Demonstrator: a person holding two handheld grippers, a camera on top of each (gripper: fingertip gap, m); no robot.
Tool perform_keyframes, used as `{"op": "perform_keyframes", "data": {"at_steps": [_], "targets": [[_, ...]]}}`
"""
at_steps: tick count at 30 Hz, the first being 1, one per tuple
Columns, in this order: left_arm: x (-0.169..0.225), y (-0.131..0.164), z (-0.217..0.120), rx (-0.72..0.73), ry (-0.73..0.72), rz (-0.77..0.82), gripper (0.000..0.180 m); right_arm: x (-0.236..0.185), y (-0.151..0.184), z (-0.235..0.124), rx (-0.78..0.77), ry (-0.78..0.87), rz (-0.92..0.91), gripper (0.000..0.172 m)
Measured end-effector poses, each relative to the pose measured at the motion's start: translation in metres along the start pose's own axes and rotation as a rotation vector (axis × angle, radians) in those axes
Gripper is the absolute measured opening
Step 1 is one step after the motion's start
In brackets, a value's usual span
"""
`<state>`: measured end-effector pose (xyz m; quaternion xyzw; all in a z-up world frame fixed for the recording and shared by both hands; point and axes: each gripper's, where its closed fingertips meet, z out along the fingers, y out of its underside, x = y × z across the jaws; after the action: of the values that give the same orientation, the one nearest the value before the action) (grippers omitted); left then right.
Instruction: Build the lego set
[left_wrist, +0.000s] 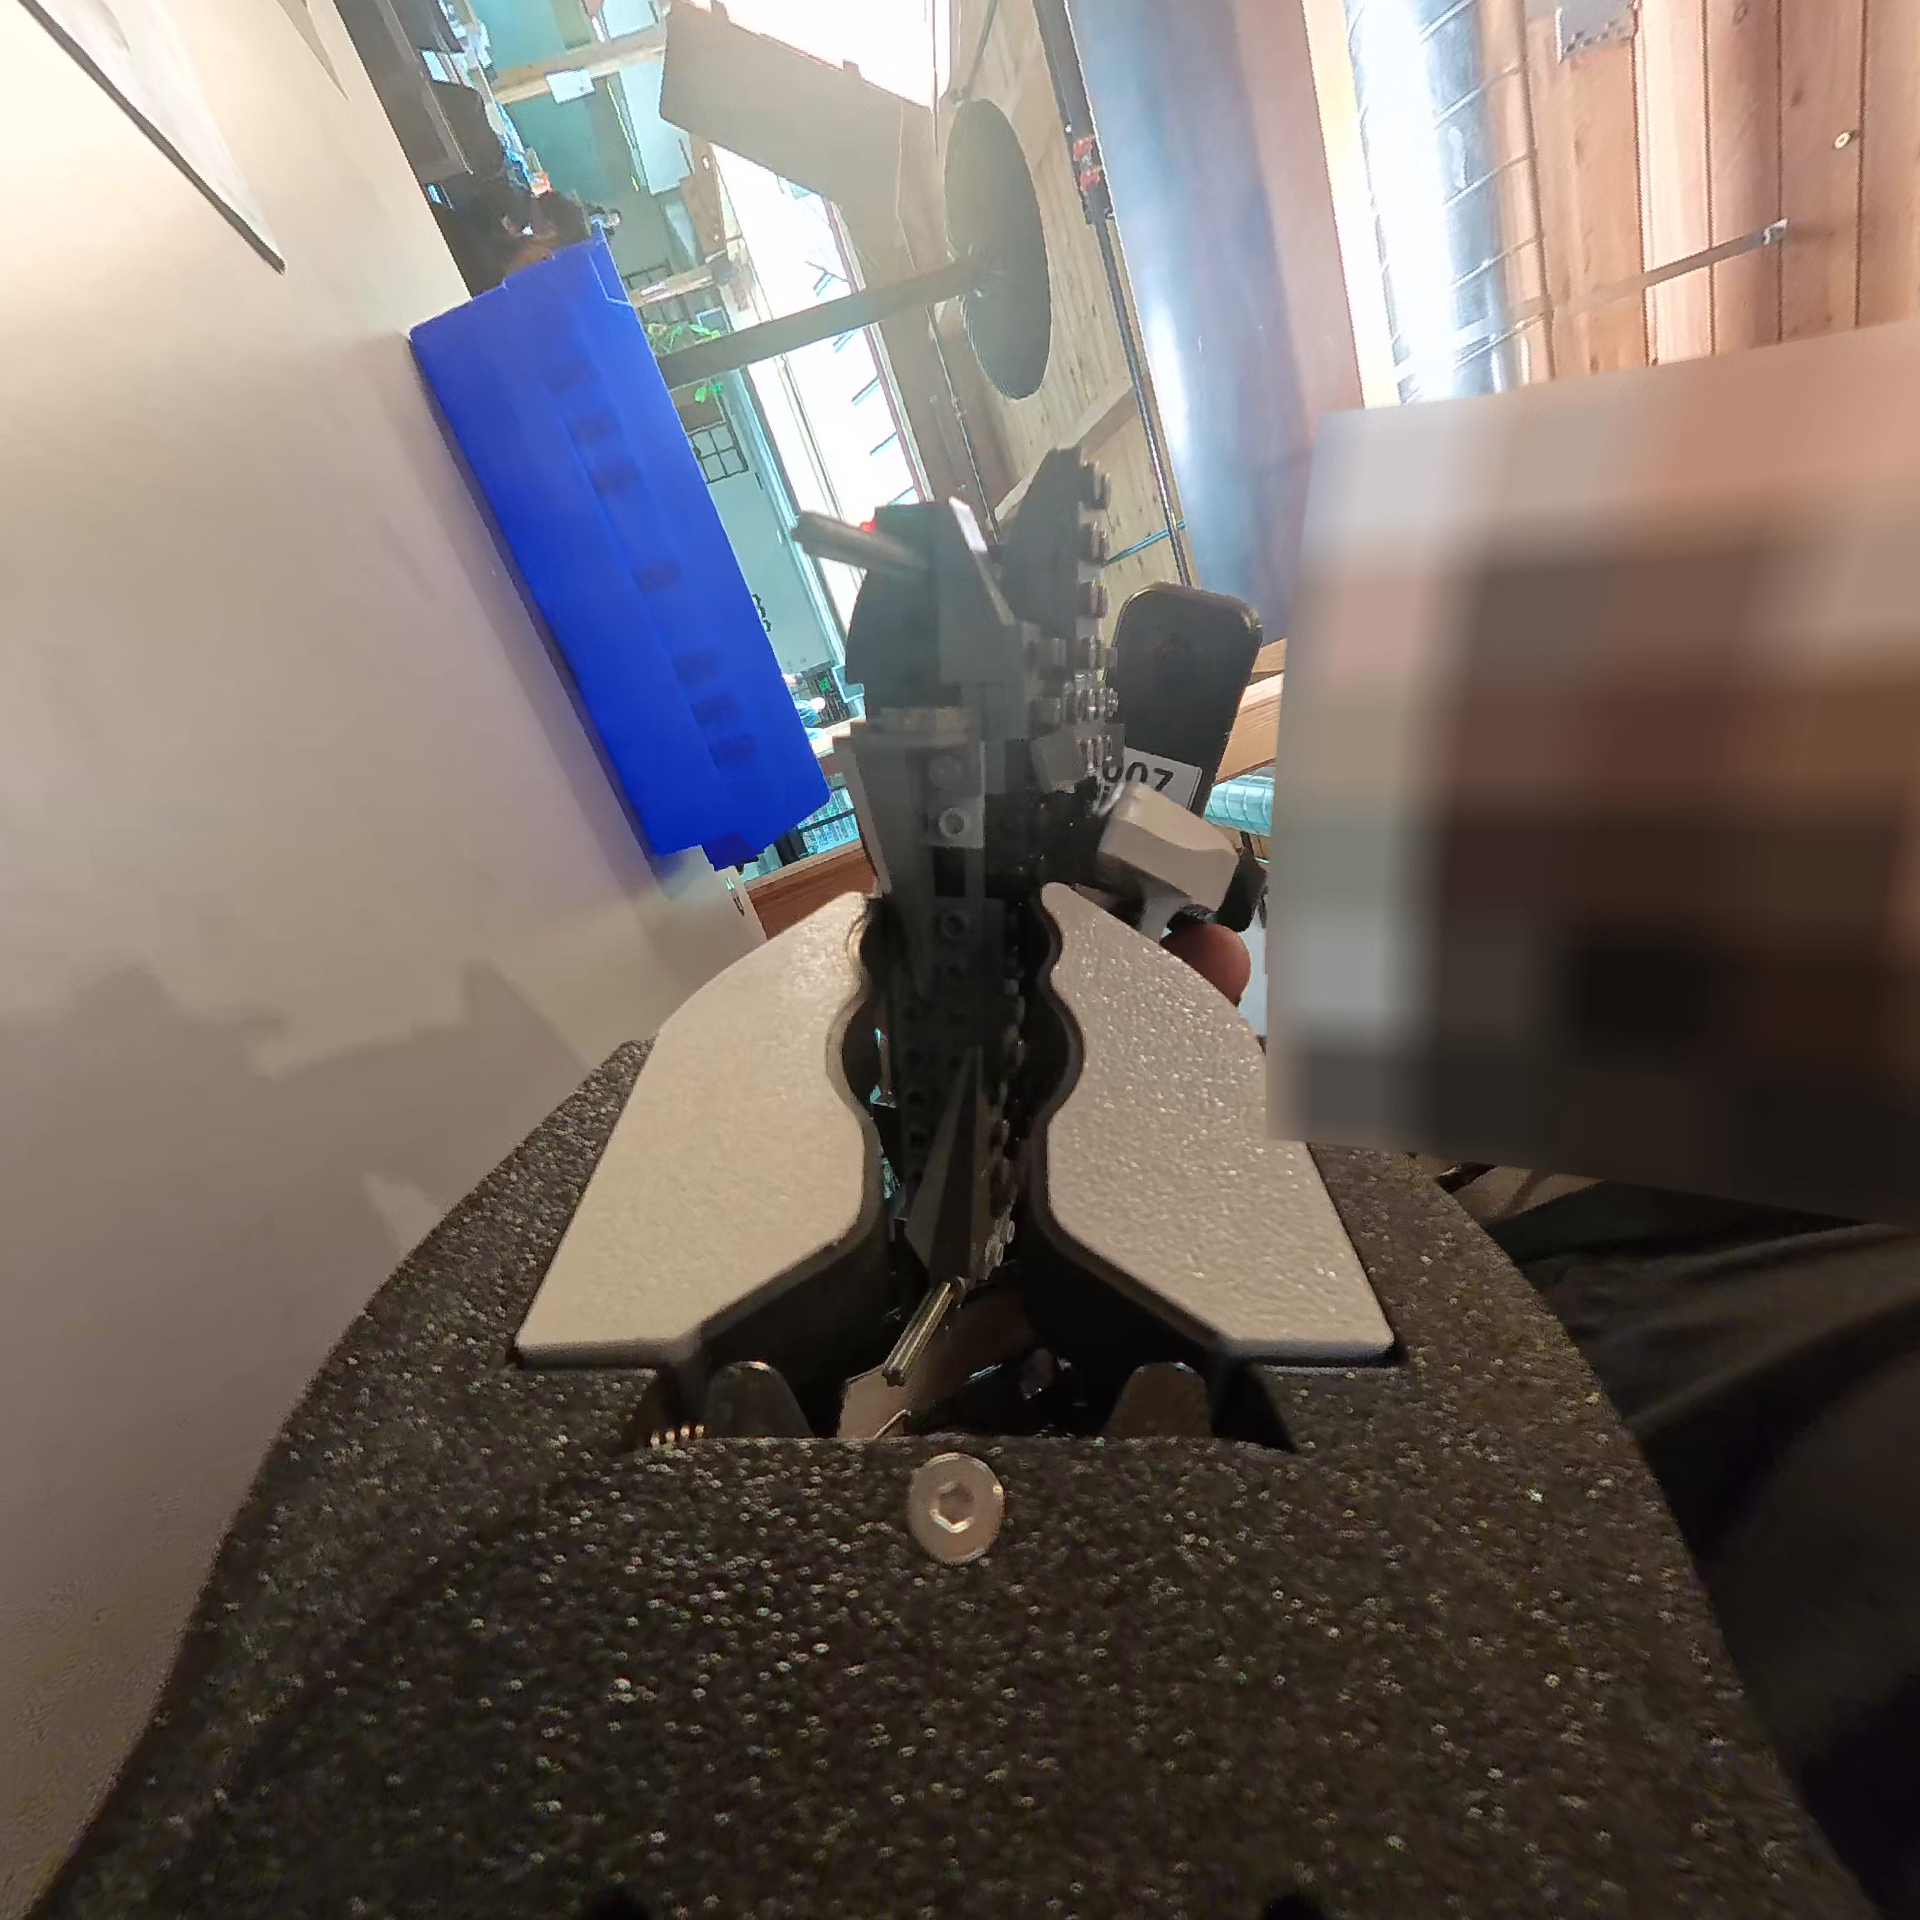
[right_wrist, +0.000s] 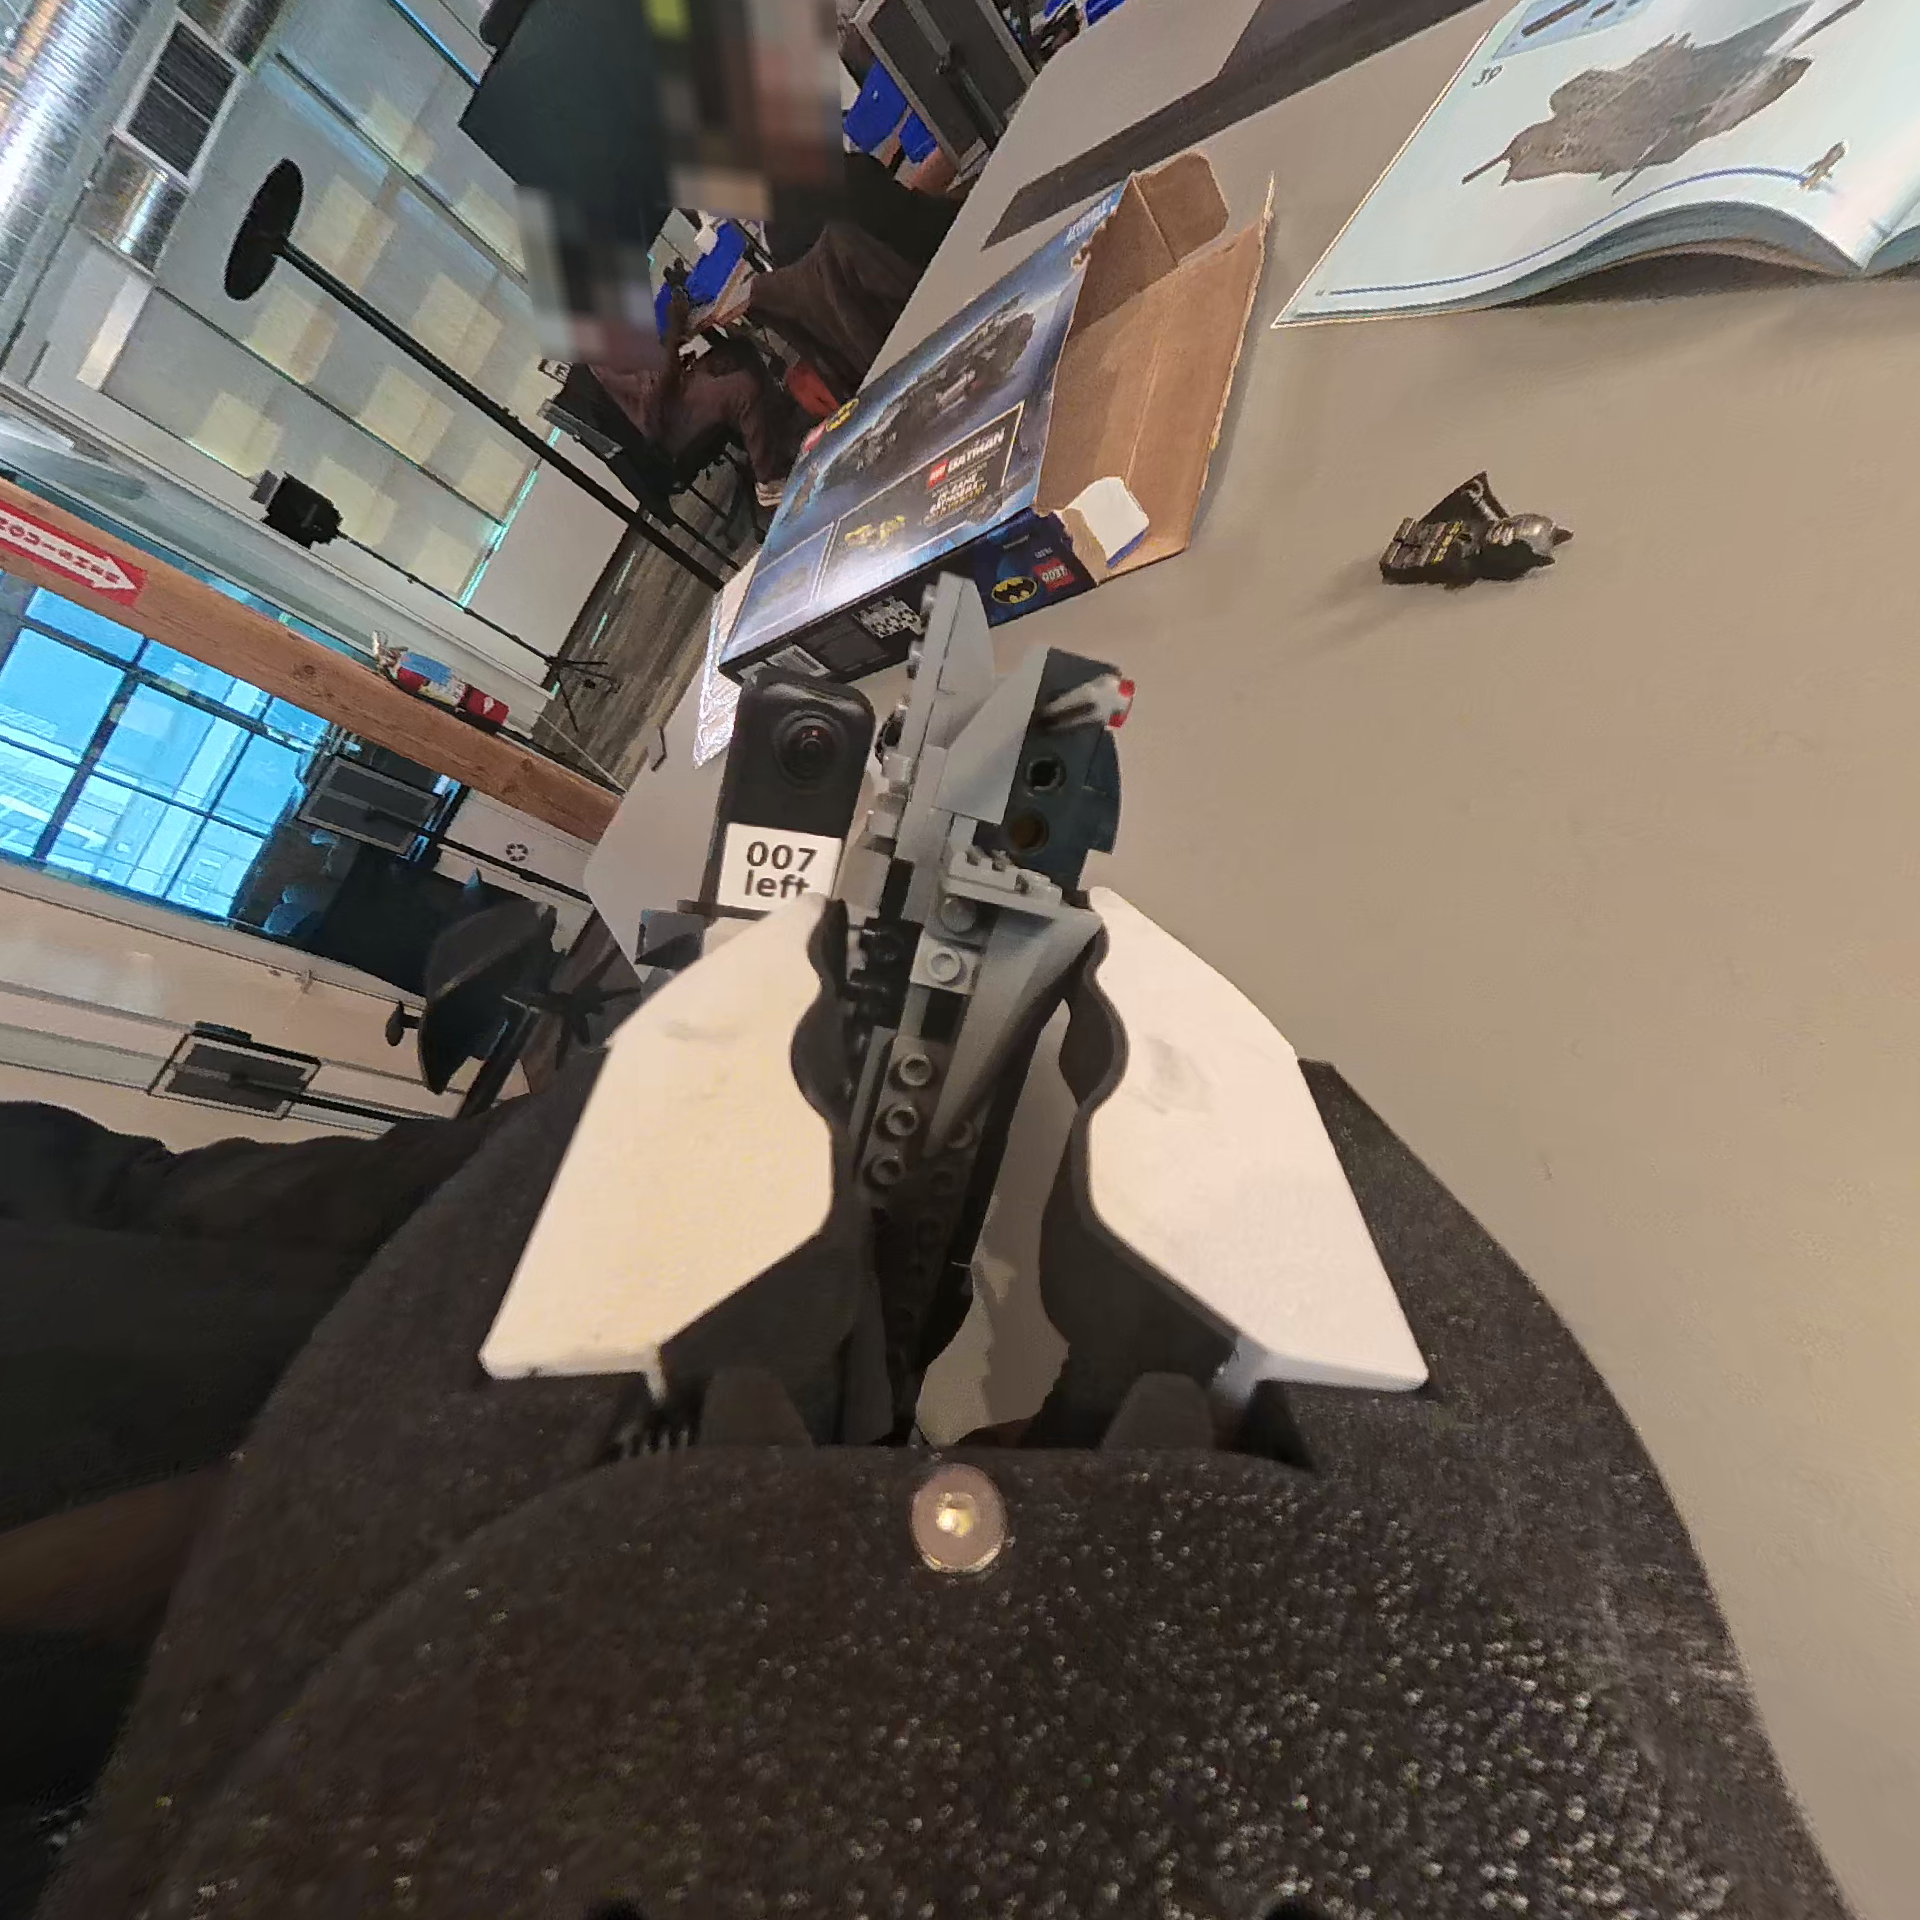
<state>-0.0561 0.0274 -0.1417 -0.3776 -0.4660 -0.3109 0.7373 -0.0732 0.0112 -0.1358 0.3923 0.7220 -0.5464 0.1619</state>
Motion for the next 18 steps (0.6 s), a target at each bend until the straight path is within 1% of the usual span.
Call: {"op": "perform_keyframes", "data": {"at_steps": [4,8,10,14,18], "targets": [[0.000,-0.002,0.002,-0.001,0.006,-0.014,0.024,0.000,-0.003,-0.001,0.008,-0.019,0.021,0.041],[0.000,-0.003,0.004,0.016,0.022,-0.026,0.024,0.001,-0.002,-0.001,0.004,-0.029,0.027,0.035],[-0.001,-0.005,0.004,0.034,0.028,-0.027,0.025,0.001,0.000,0.000,-0.007,-0.035,0.029,0.036],[0.000,-0.010,0.002,0.081,0.049,-0.041,0.024,0.000,0.003,0.002,-0.030,-0.037,0.010,0.038],[-0.002,-0.011,0.002,0.085,0.035,-0.038,0.024,0.001,0.002,0.003,-0.030,-0.041,-0.003,0.035]]}}
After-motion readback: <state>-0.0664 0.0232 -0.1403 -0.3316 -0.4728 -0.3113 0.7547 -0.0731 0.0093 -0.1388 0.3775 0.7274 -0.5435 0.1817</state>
